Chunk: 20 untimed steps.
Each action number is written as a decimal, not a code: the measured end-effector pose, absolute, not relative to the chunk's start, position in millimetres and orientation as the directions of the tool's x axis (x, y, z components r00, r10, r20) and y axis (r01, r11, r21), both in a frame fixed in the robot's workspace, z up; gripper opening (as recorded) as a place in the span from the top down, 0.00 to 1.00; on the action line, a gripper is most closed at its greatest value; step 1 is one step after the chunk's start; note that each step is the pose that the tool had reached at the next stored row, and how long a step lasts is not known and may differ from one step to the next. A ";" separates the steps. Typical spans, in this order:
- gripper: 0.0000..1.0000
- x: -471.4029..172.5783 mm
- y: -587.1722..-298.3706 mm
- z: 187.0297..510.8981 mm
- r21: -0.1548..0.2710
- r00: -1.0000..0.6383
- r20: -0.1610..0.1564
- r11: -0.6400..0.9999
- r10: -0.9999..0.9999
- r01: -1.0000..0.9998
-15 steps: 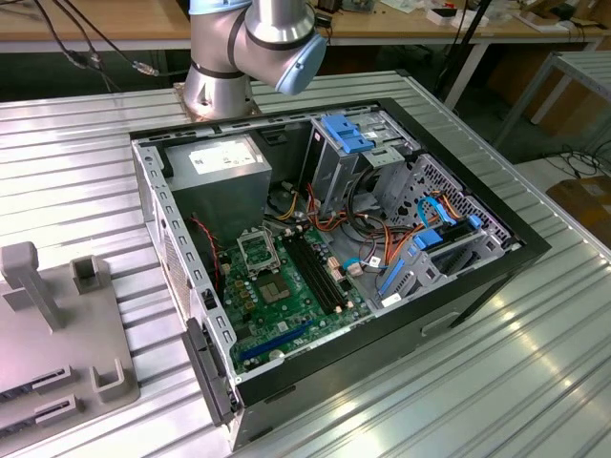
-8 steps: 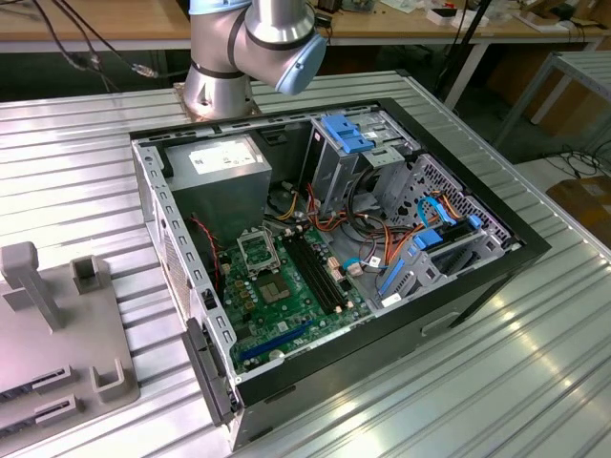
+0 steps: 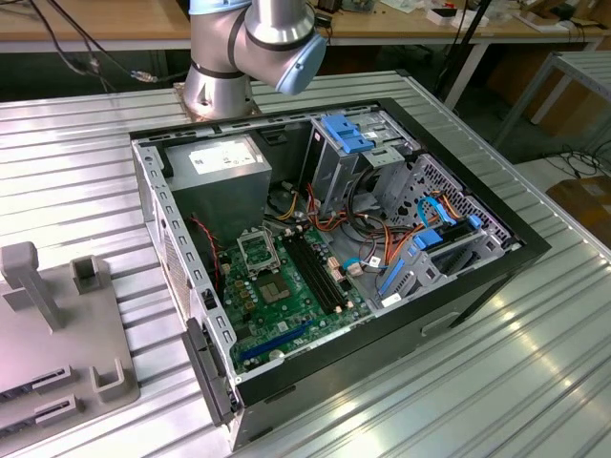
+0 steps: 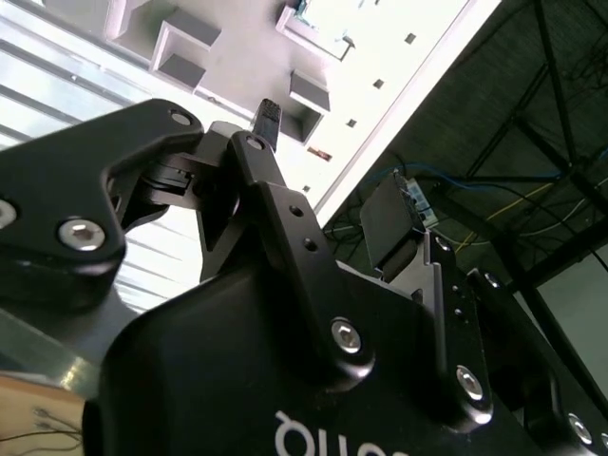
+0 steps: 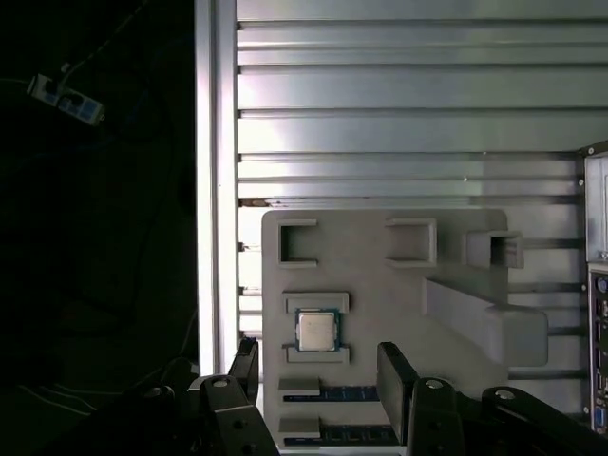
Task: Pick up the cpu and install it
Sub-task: 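Pick up the cpu and move it towards the insertion slot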
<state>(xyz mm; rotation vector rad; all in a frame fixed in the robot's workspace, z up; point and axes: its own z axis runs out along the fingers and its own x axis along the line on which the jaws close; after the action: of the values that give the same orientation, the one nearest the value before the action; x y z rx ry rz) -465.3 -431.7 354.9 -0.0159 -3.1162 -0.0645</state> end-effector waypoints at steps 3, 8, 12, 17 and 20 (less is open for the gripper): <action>0.38 -465.3 -435.3 352.8 0.041 -1.000 0.024 0.999 -0.004 -0.003; 0.38 -465.6 -437.7 350.0 0.041 -0.998 0.025 0.997 -0.060 -0.059; 0.38 -465.6 -437.8 350.0 0.041 -0.998 0.024 0.997 -0.061 -0.060; 0.38 -465.6 -437.9 350.0 0.041 -0.998 0.024 0.997 -0.062 -0.061; 0.38 -465.6 -437.8 350.0 0.041 -0.998 0.024 0.997 -0.062 -0.061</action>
<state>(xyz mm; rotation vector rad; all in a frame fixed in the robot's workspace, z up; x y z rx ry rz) -465.6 -437.8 350.0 0.0963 -3.1137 -0.0632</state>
